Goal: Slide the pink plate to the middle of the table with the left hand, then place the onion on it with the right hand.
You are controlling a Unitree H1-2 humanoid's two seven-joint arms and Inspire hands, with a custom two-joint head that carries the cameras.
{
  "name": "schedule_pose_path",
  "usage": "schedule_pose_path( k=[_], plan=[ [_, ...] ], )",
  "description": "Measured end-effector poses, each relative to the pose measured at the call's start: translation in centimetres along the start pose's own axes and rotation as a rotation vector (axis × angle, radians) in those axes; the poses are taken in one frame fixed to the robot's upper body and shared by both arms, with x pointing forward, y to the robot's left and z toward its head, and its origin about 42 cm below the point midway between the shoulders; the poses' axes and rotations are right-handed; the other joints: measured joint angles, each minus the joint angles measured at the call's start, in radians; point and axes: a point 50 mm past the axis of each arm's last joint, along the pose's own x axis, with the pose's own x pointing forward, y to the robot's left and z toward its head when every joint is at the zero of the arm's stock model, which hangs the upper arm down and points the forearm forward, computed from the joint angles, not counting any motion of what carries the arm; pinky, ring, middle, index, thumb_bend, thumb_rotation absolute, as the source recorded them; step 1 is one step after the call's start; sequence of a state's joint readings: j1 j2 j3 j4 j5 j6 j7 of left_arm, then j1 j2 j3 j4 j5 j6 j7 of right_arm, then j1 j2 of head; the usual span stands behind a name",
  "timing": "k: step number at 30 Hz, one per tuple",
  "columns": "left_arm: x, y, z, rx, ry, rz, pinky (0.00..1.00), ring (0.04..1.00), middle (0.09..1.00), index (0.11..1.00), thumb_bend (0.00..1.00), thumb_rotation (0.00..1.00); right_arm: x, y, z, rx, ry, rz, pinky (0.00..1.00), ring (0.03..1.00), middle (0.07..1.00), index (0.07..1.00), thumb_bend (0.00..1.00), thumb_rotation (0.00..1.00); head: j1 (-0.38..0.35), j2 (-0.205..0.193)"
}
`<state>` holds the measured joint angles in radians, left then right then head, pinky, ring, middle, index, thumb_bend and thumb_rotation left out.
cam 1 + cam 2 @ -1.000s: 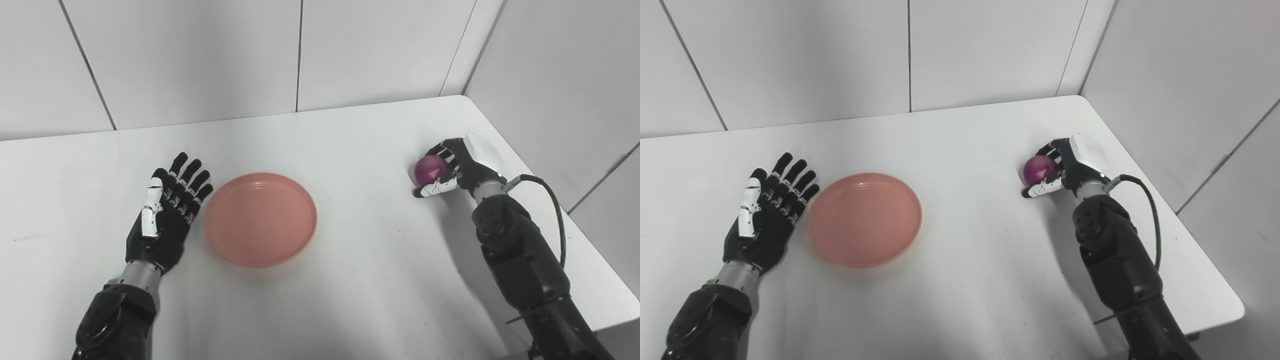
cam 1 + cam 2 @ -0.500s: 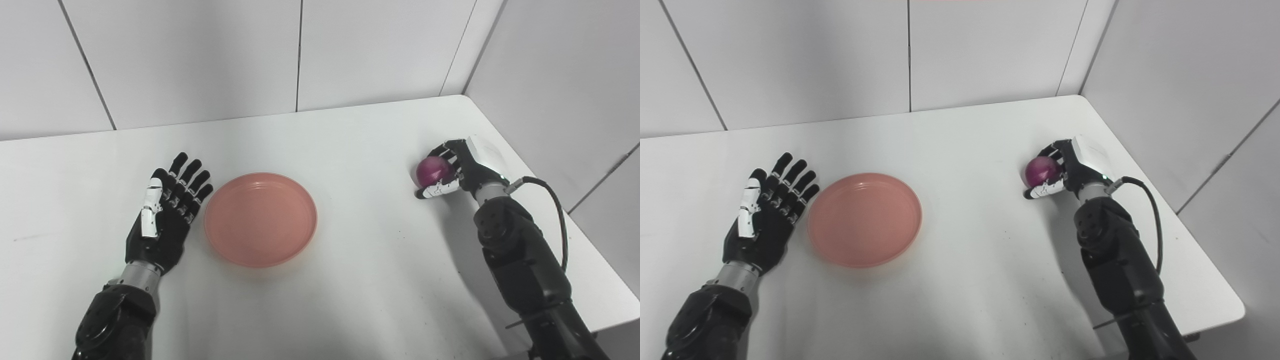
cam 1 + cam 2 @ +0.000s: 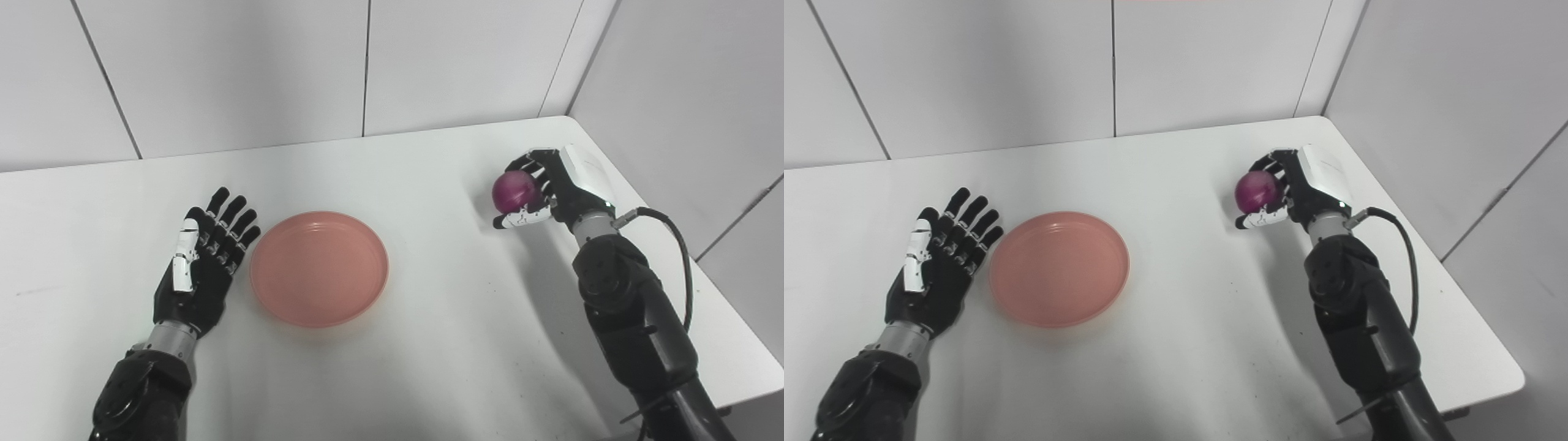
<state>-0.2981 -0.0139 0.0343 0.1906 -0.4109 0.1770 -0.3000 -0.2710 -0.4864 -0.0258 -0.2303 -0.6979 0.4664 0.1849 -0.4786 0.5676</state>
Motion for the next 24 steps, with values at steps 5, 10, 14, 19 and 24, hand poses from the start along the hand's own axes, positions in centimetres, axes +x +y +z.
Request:
schedule_pose_path(
  k=[5,10,14,19,24],
  plan=[
    [0.0,-0.1,0.0,0.002,0.000,0.006,0.95,0.944,0.961,0.962,0.45,1.00,0.0,-0.6,2.4,0.011,-0.069,-0.032,0.41,0.470,0.478,0.498,0.53,0.00,0.011,-0.002],
    [0.1,-0.4,-0.1,0.000,0.000,0.009,0.94,0.940,0.956,0.958,0.45,1.00,-0.1,0.0,4.2,0.022,-0.126,-0.018,0.41,0.474,0.484,0.492,0.53,0.00,0.034,-0.003],
    [0.2,-0.6,-0.2,-0.002,-0.002,0.019,0.95,0.944,0.958,0.957,0.45,1.00,0.0,0.9,5.9,0.033,-0.164,0.000,0.39,0.458,0.471,0.510,0.53,0.00,0.043,-0.002],
    [0.3,-1.1,-0.3,0.005,-0.003,0.031,0.95,0.945,0.959,0.954,0.45,1.00,-0.1,1.8,8.9,0.070,-0.240,0.034,0.39,0.452,0.475,0.501,0.53,0.00,0.080,0.005],
    [0.2,-1.7,-0.4,-0.003,0.000,0.041,0.94,0.948,0.963,0.961,0.44,1.00,0.2,2.8,11.2,0.098,-0.303,0.064,0.36,0.431,0.461,0.515,0.53,0.00,0.132,0.018]
  ],
)
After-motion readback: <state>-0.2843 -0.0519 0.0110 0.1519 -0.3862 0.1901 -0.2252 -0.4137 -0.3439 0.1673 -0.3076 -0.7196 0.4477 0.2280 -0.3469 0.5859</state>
